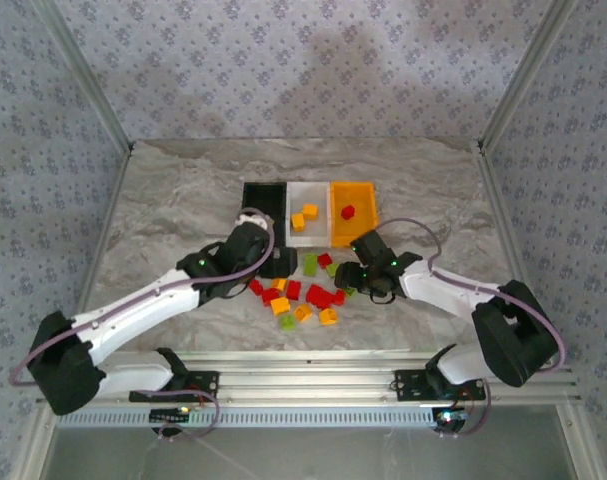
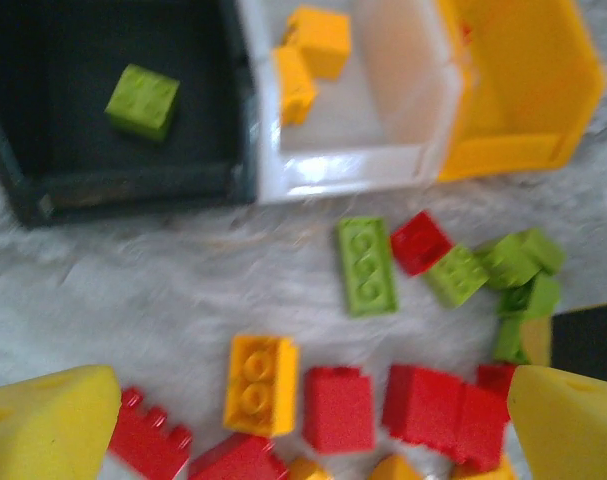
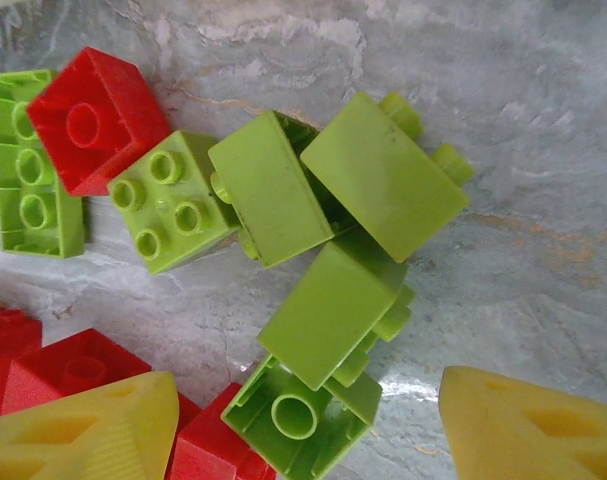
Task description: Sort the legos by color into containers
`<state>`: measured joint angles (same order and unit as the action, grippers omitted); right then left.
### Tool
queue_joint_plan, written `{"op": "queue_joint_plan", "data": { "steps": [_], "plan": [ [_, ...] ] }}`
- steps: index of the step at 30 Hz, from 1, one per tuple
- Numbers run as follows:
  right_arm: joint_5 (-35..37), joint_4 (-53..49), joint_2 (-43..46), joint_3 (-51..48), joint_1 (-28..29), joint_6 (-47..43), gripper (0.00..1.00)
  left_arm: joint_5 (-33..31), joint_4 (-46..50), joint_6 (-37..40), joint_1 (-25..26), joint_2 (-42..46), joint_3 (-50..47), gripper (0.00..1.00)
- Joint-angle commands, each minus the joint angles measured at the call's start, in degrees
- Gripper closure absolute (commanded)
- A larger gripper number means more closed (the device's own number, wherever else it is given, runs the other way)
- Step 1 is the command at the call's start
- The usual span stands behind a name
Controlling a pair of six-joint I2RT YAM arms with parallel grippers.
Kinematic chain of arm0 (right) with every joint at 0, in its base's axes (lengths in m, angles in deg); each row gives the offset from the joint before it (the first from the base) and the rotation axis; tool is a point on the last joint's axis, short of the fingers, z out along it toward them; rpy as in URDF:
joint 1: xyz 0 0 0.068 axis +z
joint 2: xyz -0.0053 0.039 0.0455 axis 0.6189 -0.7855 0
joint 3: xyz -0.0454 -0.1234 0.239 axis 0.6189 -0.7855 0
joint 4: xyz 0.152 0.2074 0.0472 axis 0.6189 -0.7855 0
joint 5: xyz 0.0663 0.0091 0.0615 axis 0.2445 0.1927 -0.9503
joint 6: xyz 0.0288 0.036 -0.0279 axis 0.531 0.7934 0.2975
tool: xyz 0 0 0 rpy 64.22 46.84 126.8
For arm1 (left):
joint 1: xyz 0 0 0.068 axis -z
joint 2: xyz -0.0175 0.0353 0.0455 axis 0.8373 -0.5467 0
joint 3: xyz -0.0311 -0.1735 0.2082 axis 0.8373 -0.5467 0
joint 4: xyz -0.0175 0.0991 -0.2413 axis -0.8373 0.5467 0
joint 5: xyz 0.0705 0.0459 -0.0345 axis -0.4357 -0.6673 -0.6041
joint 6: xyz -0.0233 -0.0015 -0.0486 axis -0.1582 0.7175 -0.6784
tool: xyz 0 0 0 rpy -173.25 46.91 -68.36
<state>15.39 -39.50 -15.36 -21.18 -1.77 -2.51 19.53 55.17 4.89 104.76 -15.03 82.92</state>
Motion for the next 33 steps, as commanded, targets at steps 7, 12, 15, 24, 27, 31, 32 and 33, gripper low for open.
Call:
{"op": "queue_joint_plan", "data": {
  "steps": [7,12,15,24,27,31,32,33],
  "plan": [
    [8.5,-5.2,-4.3,2.9,1.6,6.9,0.37,-5.0,2.0,-5.2,-0.2,10.4,-7.6,0.01],
    [10.5,-8.9,-6.4,3.1,1.9,7.4,0.46,-6.1,3.1,-5.0,-0.3,12.6,-8.5,0.01],
    [11.6,-12.0,-5.0,1.9,1.9,8.6,0.51,-6.4,3.3,-5.2,-0.3,13.7,-9.2,0.00],
    [9.1,-12.0,-0.9,0.1,2.9,5.8,0.39,-7.2,4.7,-5.6,-0.4,14.8,-10.4,0.01],
    [8.0,-12.0,-0.9,0.2,4.0,5.6,0.37,-7.7,5.1,-6.0,-0.3,15.0,-10.7,0.01],
    [7.8,-13.3,-1.8,-0.4,5.3,6.6,0.39,-7.9,5.5,-6.0,-0.4,15.0,-10.9,0.01],
    [8.2,-13.3,-1.9,-0.7,5.4,7.0,0.42,-8.1,5.4,-6.0,-0.4,15.1,-11.0,0.00],
    [8.6,-13.2,-2.0,-1.2,5.4,7.3,0.45,-8.1,5.3,-6.1,-0.4,15.0,-11.2,0.01]
  ]
}}
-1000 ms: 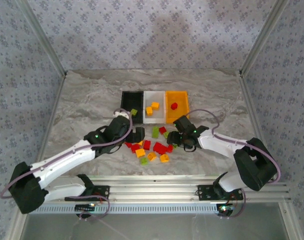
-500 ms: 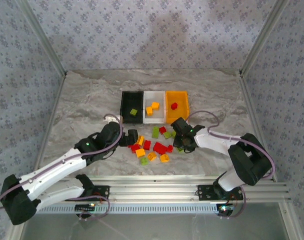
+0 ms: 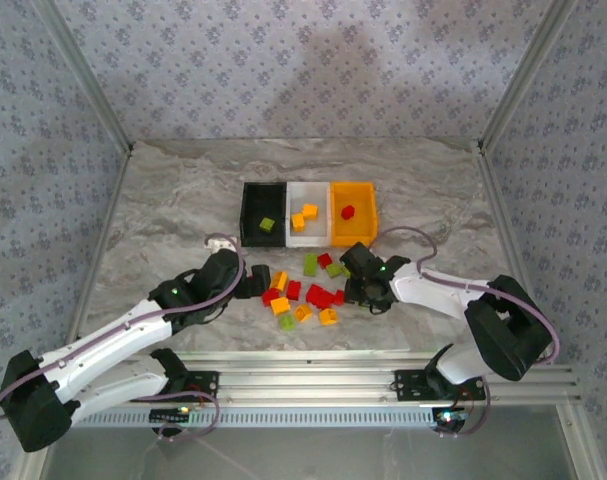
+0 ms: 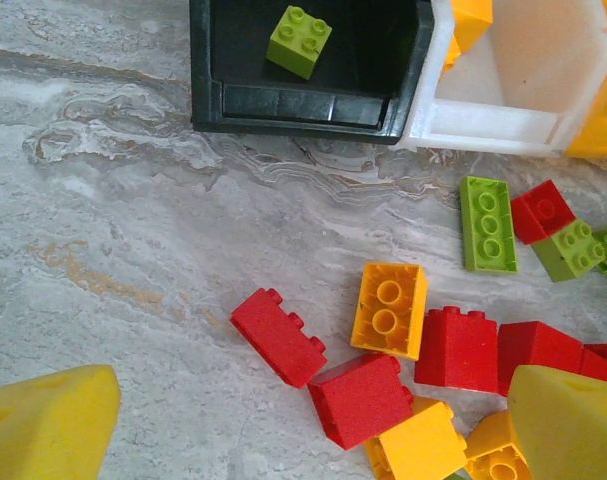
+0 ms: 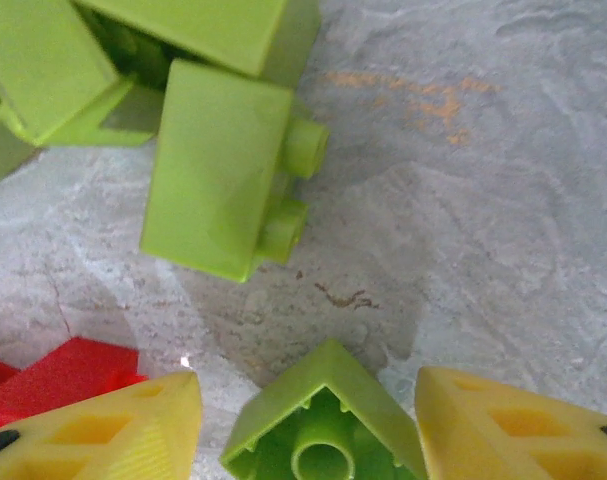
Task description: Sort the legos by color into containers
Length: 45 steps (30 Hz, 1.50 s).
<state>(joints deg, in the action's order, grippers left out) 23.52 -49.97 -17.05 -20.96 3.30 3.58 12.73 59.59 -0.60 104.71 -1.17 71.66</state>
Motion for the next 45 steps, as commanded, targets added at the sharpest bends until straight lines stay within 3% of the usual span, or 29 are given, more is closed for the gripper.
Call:
{"op": "queue_joint_plan", "data": {
  "steps": [1,11,15,19,29,35,41,45],
  "plan": [
    [0.3,-2.3,-0.2,-1.9,0.3,1.4,0.47,-1.3,0.9,-0.8,-0.4,1.2,0.0,0.01],
    [0.9,-4.0,3.7,0.1,0.3,-2.0,0.62,-3.1,3.4,-1.1,-0.4,2.4,0.2,0.00],
    [0.9,-6.4,7.8,4.2,0.8,-6.2,0.63,-5.1,5.6,-2.2,-0.5,4.4,-0.4,0.00],
    [-0.9,-6.7,6.1,11.9,2.2,-10.5,0.63,-6.6,8.1,-3.5,-0.7,7.1,-1.4,0.01],
    [-7.1,-2.0,-20.4,45.4,4.4,-21.9,0.63,-6.7,12.9,-6.9,-0.8,12.1,-3.7,0.01],
    [-9.4,-5.3,-37.8,66.1,3.9,-24.6,0.62,-5.1,13.6,-8.3,-0.8,12.3,-5.0,0.01],
    [-9.2,-7.8,-49.1,79.1,2.5,-24.4,0.59,-4.8,13.6,-8.4,-0.9,11.5,-4.9,0.00],
    [-10.8,-6.9,-52.9,83.5,1.5,-23.0,0.44,-4.3,14.2,-9.0,-1.0,9.4,-4.0,0.01]
  ]
}}
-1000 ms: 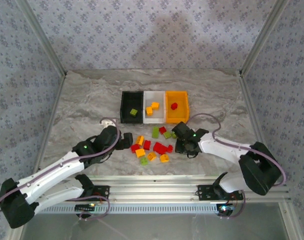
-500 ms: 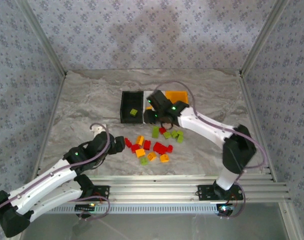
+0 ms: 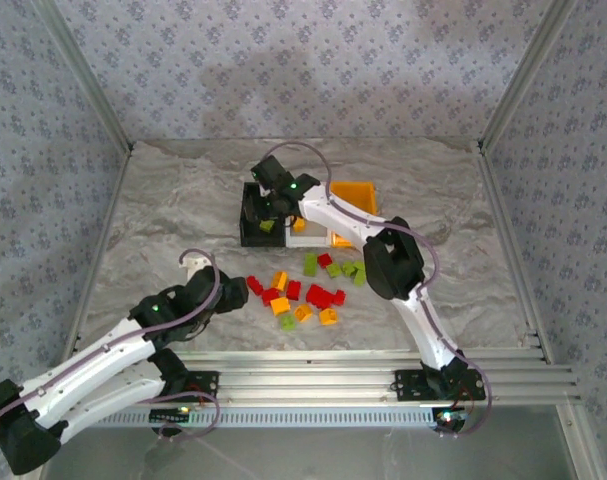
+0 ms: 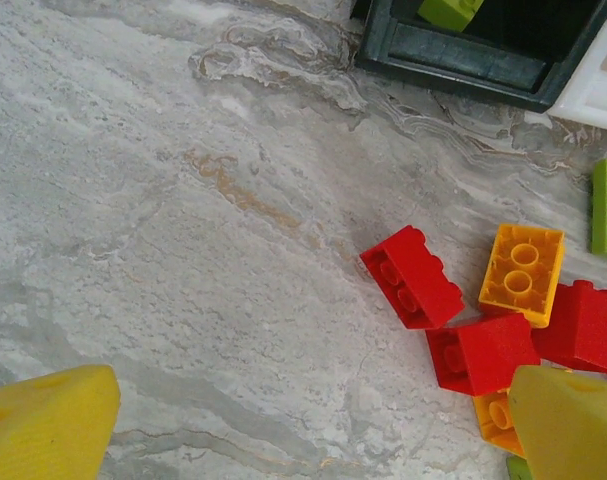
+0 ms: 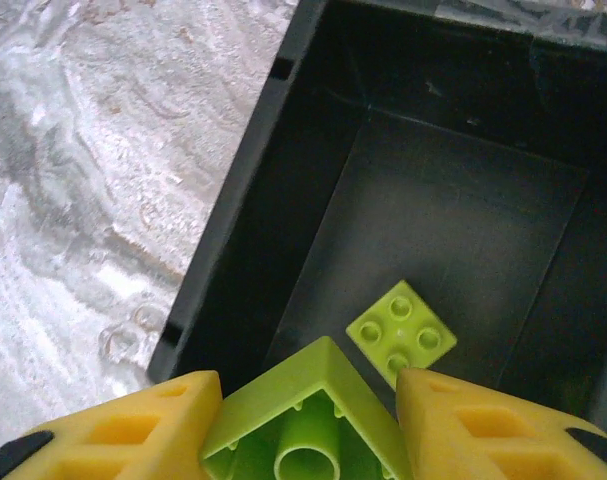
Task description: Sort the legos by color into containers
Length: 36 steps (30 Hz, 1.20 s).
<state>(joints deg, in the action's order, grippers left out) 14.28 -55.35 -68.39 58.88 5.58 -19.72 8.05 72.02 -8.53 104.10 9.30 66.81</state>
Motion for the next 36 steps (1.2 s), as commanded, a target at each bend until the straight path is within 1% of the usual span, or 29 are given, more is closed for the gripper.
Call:
{"op": "queue_joint_plan", "data": {
  "steps": [1,4,8,10,12,14,16,17,18,19,21,25,30,32,36],
  "plan": [
    [-2.3,-0.8,-1.7,3.9,-1.1,1.1,0.40,1.0,2.0,-0.7,-0.6,-1.9,1.4,0.01],
    [-3.6,2.5,-1.2,3.7,-2.2,3.1,0.34,2.8,1.2,0.8,-1.2,-3.8,2.3,0.01],
    [-4.1,3.8,2.0,2.2,-2.6,3.0,0.33,4.0,-3.5,2.9,-1.5,-3.9,2.0,0.01],
    [-4.0,5.1,5.5,-1.3,-2.6,2.9,0.33,4.8,-5.3,4.1,-2.0,-4.0,2.0,0.01],
    [-3.6,7.6,9.9,-6.9,-2.8,2.9,0.33,6.4,-7.2,4.6,-3.2,-4.6,1.9,0.01],
    [-3.1,10.8,14.8,-13.9,-3.0,2.8,0.33,10.3,-10.1,4.2,-5.6,-6.1,1.6,0.09],
    [-2.7,13.4,20.0,-21.3,-3.1,2.6,0.33,14.7,-14.7,2.7,-8.2,-8.7,0.8,0.22],
    [-2.3,14.1,22.1,-24.0,-3.1,2.4,0.33,16.2,-16.7,1.9,-9.0,-10.2,0.6,0.26],
    [-1.9,14.8,24.2,-27.2,-3.1,2.3,0.33,17.5,-18.8,0.8,-9.8,-12.2,0.7,0.27],
    [-1.6,15.3,26.3,-30.1,-3.3,2.5,0.33,18.1,-20.3,0.0,-9.9,-14.4,1.2,0.27],
    [-0.9,16.6,30.2,-35.4,-3.6,3.0,0.33,18.5,-21.7,-1.3,-10.0,-18.9,3.0,0.23],
    [-0.4,18.1,36.8,-44.2,-4.9,4.2,0.33,17.5,-21.5,-4.3,-10.0,-27.1,6.5,0.18],
    [0.7,19.5,44.1,-53.1,-6.3,5.1,0.33,15.4,-21.7,-9.2,-9.9,-33.7,7.7,0.19],
    [1.1,19.7,46.2,-56.5,-6.8,5.4,0.33,15.9,-23.7,-9.8,-10.0,-35.8,7.7,0.25],
    [1.5,19.5,49.9,-60.6,-8.0,5.8,0.33,16.2,-24.1,-10.3,-9.9,-39.4,8.6,0.46]
  ]
}}
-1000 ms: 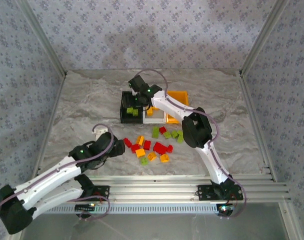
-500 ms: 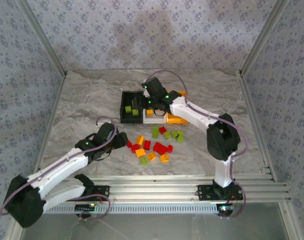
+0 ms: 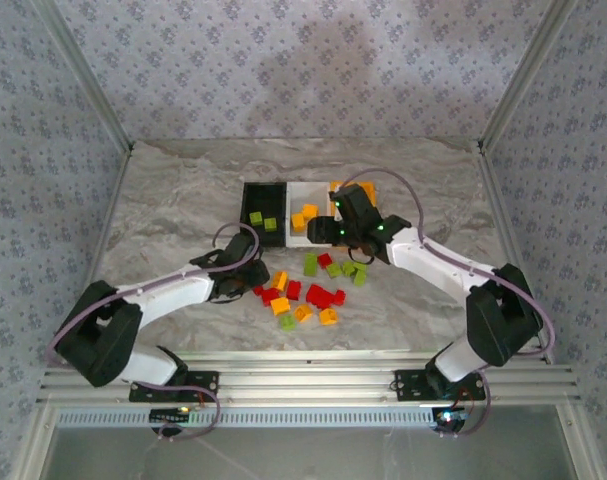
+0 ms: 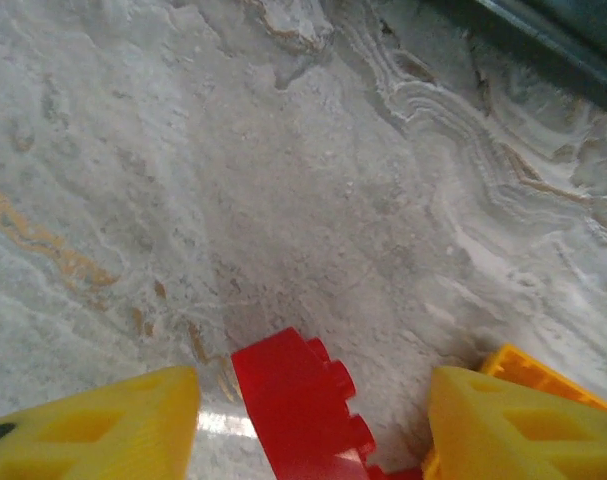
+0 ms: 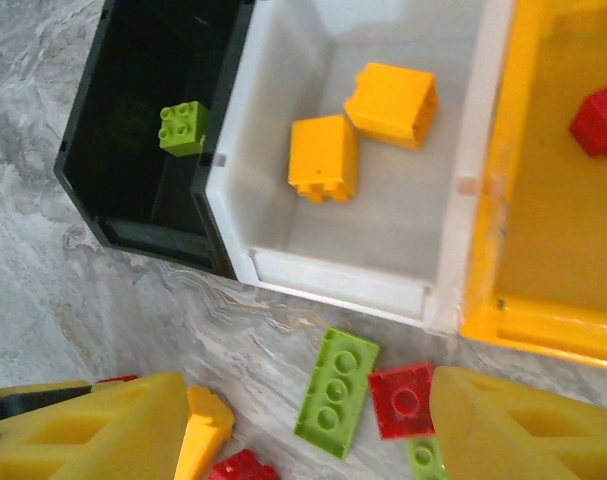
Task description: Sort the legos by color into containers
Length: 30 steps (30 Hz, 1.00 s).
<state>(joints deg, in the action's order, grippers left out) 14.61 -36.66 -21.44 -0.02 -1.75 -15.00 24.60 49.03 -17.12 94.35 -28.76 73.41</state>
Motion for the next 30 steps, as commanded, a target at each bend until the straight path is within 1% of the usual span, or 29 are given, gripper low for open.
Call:
{"op": "queue_joint_plan", "data": {
  "steps": [1,4,9,12,14,17,19,21,24,28,30],
  "plan": [
    [1.2,0.9,3.9,-2.6,-0.9,1.1,0.33,-0.3,-1.0,-1.7,-0.1,-1.7,1.8,0.51],
    [1.5,0.7,6.5,-4.6,-1.9,1.4,0.33,-0.4,-1.3,-1.8,0.0,-1.7,0.5,0.65],
    [1.9,0.2,9.5,-6.5,-3.4,1.8,0.33,-0.4,0.4,-1.1,0.1,-0.4,-0.7,0.81],
    [1.9,-0.3,10.9,-7.4,-4.5,2.2,0.33,-0.4,2.5,0.9,0.3,1.1,-0.3,0.90],
    [1.9,-0.7,12.1,-8.3,-5.3,2.4,0.33,-0.5,4.7,2.6,0.3,2.4,1.0,0.93],
    [2.3,-1.2,14.7,-10.4,-6.3,2.9,0.33,-0.7,7.4,5.4,1.0,4.2,5.2,0.94],
    [3.0,-1.9,16.7,-12.1,-7.0,3.1,0.33,-0.9,8.7,8.1,2.2,3.5,10.5,0.94],
    [3.6,-2.5,18.6,-13.9,-7.5,3.2,0.33,-1.5,9.5,10.5,4.0,0.7,16.7,0.95],
    [4.3,-3.8,21.1,-16.8,-8.8,3.8,0.33,-1.1,9.5,13.4,7.0,-7.5,27.8,0.96],
    [4.2,-5.8,24.5,-20.1,-10.6,4.6,0.33,0.4,8.3,16.9,8.6,-19.7,42.7,0.96],
    [4.2,-6.8,26.1,-21.4,-11.4,4.7,0.33,1.6,9.6,18.9,8.8,-25.6,50.4,0.95]
  ]
}}
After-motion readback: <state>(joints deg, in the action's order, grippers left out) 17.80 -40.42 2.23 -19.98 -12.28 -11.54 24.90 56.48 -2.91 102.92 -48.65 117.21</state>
